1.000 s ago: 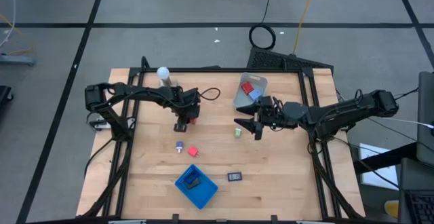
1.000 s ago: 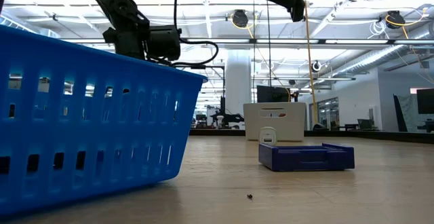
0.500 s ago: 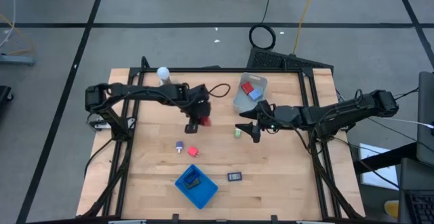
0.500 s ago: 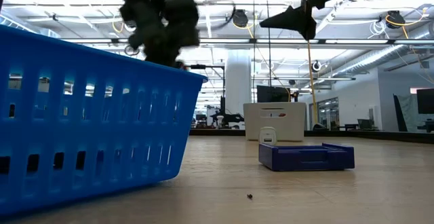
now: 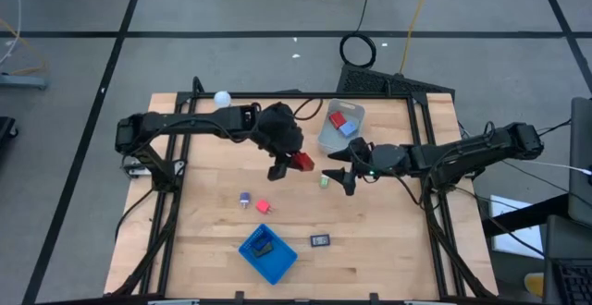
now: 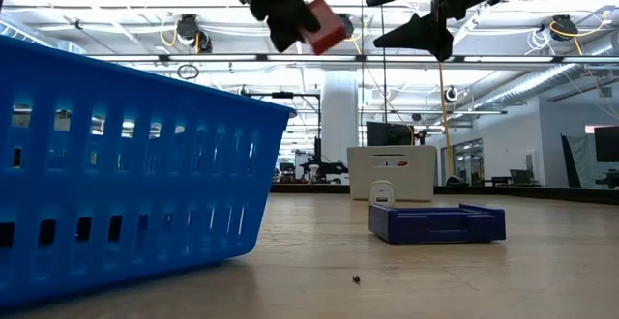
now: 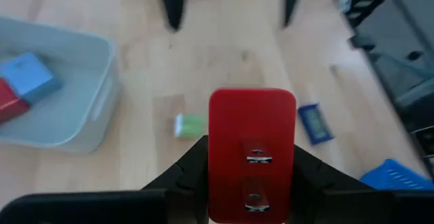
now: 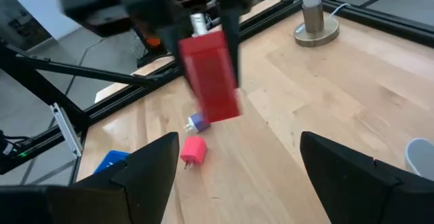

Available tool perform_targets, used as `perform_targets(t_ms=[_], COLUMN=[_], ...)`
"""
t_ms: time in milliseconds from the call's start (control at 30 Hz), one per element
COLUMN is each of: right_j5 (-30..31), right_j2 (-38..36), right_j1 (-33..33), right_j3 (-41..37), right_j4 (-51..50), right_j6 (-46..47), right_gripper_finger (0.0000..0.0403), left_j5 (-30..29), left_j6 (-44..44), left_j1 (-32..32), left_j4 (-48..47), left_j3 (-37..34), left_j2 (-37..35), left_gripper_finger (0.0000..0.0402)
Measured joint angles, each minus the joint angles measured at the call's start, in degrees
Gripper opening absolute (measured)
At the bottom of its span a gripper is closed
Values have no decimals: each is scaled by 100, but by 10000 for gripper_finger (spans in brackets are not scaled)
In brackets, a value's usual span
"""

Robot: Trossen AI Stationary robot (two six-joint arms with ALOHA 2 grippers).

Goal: Pick & Place Office items
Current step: Put the red charger adapter into the gray bin

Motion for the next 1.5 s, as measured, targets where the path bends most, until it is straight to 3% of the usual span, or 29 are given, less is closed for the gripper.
perform_targets(t_ms=[367, 733, 1067, 1500], right_j5=[-3, 5, 14, 14], right_j2=[0, 0, 0, 0], right_j1=[-112, -109, -109, -109], right_j3=[0, 0, 0, 0], right_j4=[361, 1254, 1336, 1340], right_j6=[-37, -124, -168, -297], right_gripper_finger=[302, 302, 299, 206], left_j5=[213, 169, 160, 160], left_j6=[-685, -882, -991, -1171], left_j1=[-102, -100, -95, -95], left_j4=[629, 1084, 1407, 1653], left_j3=[4, 6, 9, 9], left_j2=[0, -1, 0, 0], left_gripper_finger=[117, 117, 117, 117])
